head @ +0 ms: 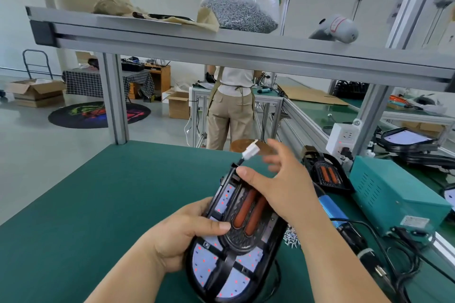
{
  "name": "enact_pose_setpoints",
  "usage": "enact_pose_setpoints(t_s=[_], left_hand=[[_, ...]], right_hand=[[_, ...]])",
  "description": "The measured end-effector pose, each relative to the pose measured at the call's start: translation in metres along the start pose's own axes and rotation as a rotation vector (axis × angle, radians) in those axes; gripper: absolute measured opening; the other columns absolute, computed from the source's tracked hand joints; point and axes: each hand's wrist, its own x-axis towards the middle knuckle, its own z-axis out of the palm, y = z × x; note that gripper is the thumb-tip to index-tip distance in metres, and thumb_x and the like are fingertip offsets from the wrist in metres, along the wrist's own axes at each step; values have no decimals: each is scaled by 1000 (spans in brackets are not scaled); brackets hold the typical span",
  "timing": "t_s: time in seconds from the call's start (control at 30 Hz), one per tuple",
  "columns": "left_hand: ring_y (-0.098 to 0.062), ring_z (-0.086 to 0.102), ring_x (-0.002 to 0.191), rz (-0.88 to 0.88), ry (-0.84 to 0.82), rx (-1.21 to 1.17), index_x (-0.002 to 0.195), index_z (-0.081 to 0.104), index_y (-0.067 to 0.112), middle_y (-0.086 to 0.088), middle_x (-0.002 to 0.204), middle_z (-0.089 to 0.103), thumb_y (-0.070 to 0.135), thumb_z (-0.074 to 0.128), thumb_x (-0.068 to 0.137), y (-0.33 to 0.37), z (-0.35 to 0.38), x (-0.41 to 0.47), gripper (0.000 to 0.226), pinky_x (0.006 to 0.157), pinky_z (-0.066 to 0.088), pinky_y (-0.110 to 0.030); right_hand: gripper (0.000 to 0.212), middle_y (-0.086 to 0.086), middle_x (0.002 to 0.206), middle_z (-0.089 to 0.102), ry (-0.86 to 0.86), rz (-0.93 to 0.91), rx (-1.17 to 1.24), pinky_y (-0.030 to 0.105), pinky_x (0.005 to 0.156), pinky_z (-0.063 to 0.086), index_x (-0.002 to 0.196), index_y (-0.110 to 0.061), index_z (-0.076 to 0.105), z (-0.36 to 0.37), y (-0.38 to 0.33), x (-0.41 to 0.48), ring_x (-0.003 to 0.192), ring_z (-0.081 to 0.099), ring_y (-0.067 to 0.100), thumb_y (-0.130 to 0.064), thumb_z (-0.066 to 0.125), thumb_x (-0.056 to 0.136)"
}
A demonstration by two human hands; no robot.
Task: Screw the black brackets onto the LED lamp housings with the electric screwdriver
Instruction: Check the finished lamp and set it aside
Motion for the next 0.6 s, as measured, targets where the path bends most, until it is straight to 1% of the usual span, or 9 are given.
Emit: enact_pose_setpoints(t_s=[0.03,0.07,0.13,0.27,0.33,0.37,0.43,0.5,0.6], left_hand=[[-40,70,90,16,77,-24,123,57,-10,-36,117,63,-7,65,69,-2,-2,3,55,82,59,-47],[-40,70,87,39,159,-41,122,58,-10,-36,115,65,-10,65,67,-3,-4,5,55,79,60,-48],[-39,71,85,89,303,-113,123,58,-10,-34,113,66,-9,67,67,-3,-7,10,58,76,60,-50],[-40,73,89,126,386,-338,116,67,-8,-28,113,70,14,56,79,2,-12,12,45,66,62,-49],[-39,73,92,108,388,-359,104,75,-4,-26,112,70,27,55,83,0,-16,12,42,65,61,-46],[-39,73,94,98,413,-345,101,77,0,-24,112,71,35,54,86,-2,-17,13,44,67,61,-45],[-36,72,98,105,502,-312,102,78,6,-20,113,72,49,53,89,-5,-16,13,52,77,59,-45],[-34,73,98,127,607,-298,108,76,10,-16,110,74,58,55,87,-7,-15,14,57,88,54,-47],[-29,75,88,171,713,-275,102,75,14,-12,101,77,63,57,84,-6,-12,14,55,85,55,-44]], right_hand=[[100,-22,117,53,48,17,-28,34,100,40,141,-41,41,-1,0,1,112,52,4,-84,61,53],[98,-21,122,49,95,39,-11,37,105,37,145,-38,38,-3,1,2,118,48,5,-83,59,61],[76,-14,126,52,156,122,96,38,107,38,146,-32,41,-4,7,5,124,50,12,-66,62,82],[50,-2,138,58,-105,281,204,27,105,38,137,-18,54,27,11,-6,120,55,9,-47,55,97],[34,2,124,69,-181,295,327,31,102,47,110,-16,69,49,10,-21,114,64,15,-41,48,102],[35,7,116,72,-140,316,379,36,100,50,100,-12,70,55,10,-24,112,65,22,-37,45,104],[34,18,115,69,-37,400,471,45,100,50,99,-4,69,59,13,-26,116,61,33,-27,43,105],[34,11,107,75,-61,433,516,42,95,54,90,-15,75,55,14,-26,109,67,31,-20,45,105],[39,0,103,77,-153,404,500,43,98,52,89,-21,78,53,9,-34,108,69,26,-23,43,106]])
